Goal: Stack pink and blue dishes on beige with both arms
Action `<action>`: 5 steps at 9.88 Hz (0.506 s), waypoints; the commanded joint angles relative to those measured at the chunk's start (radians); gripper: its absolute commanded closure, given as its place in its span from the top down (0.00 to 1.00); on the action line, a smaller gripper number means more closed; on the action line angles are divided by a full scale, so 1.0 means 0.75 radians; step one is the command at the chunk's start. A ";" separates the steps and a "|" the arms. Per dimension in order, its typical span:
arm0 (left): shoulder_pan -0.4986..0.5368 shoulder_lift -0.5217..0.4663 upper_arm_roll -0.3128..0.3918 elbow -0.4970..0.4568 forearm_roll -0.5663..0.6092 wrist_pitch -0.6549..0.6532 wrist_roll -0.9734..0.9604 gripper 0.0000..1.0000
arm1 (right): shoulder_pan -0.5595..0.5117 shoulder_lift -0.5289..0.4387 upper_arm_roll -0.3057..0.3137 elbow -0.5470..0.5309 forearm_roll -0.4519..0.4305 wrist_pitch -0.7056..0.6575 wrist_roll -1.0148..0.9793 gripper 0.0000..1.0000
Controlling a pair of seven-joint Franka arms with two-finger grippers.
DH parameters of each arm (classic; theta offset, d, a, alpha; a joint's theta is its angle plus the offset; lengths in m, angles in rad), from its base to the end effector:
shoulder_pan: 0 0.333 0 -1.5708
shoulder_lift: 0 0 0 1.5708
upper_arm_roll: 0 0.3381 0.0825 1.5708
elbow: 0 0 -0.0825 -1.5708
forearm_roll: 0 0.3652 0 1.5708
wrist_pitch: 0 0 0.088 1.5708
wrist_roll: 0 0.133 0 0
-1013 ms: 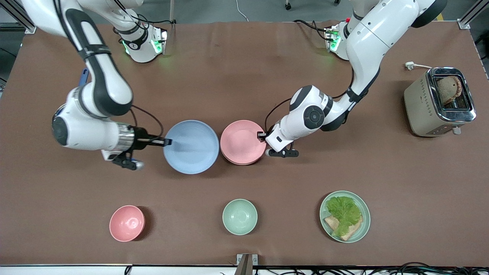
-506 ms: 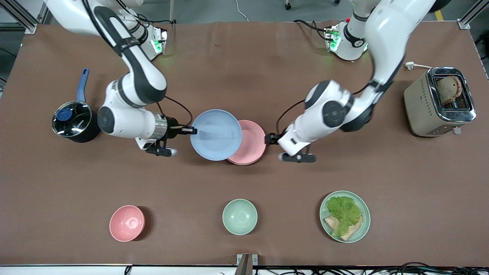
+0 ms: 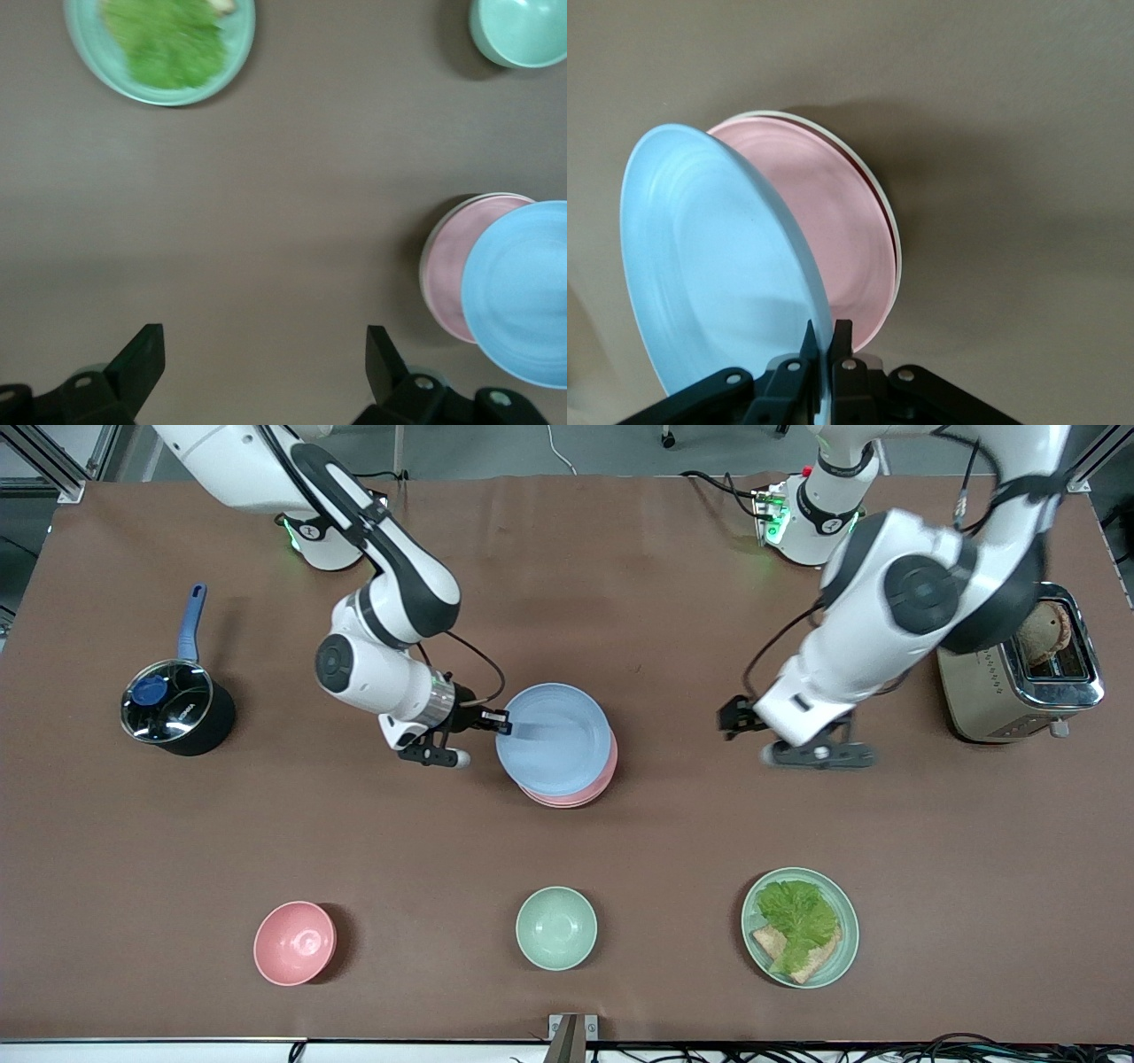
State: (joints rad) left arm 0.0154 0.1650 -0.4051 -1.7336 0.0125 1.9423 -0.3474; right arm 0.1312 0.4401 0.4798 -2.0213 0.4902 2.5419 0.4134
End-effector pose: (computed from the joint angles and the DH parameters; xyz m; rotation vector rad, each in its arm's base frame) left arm 0.5613 -0.2149 0.4920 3.0707 -0.0610 0.0526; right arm 0.5099 0.3429 0.2750 -2.6382 0.3322 0.2167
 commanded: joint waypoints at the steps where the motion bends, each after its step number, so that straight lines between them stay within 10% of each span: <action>1: -0.010 -0.185 0.122 -0.057 0.016 -0.086 0.168 1.00 | 0.023 0.012 0.009 -0.023 0.009 0.071 0.028 0.04; 5: -0.008 -0.302 0.302 0.068 0.000 -0.292 0.342 1.00 | 0.042 0.041 0.009 -0.060 0.009 0.131 0.026 0.11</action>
State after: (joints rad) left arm 0.0171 -0.0562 -0.2079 -1.6930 0.0124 1.7868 -0.1149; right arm 0.1580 0.4875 0.4804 -2.0368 0.4902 2.6174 0.4198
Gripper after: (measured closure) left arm 0.000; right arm 0.921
